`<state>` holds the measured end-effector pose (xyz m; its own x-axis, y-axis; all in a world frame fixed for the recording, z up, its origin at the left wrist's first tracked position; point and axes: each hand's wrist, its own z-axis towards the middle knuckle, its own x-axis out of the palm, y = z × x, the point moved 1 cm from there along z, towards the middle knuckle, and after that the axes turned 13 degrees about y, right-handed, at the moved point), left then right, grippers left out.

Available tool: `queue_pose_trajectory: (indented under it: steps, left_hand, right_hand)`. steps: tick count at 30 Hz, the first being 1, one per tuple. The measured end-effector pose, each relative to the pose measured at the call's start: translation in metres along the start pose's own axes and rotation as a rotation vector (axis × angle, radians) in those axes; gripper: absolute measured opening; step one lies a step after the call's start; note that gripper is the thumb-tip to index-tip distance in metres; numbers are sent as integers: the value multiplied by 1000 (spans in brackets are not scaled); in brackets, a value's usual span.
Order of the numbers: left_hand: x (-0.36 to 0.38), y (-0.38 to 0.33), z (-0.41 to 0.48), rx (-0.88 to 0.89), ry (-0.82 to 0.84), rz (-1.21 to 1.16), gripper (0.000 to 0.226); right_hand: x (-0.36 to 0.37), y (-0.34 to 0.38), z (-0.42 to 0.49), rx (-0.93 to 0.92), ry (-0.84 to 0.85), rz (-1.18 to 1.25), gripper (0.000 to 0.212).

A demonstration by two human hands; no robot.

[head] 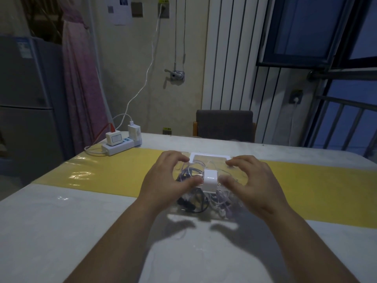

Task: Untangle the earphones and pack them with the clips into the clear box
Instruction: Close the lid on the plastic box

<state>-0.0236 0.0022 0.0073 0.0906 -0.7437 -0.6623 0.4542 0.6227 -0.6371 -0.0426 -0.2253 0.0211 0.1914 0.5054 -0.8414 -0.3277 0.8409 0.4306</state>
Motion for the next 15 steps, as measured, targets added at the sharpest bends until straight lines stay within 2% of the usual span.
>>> queue_pose_trajectory:
  steps: [3, 5, 7, 11, 15]
  left_hand:
    - [0, 6, 4, -84, -126, -336, 46]
    - [0, 9, 8, -174, -166, -576, 40]
    - [-1, 12, 11, -262, -146, -686, 35]
    - [-1, 18, 12, -478, -14, -796, 23]
    - [4, 16, 13, -557, 67, -873, 27]
  right_hand:
    - [-1, -4, 2, 16, -122, 247, 49]
    - [-2, -4, 4, 102, -184, 375, 32]
    - [-2, -9, 6, 220, -167, 428, 19]
    - [-2, -16, 8, 409, -38, 677, 27]
    - [0, -15, 10, 453, -17, 776, 32]
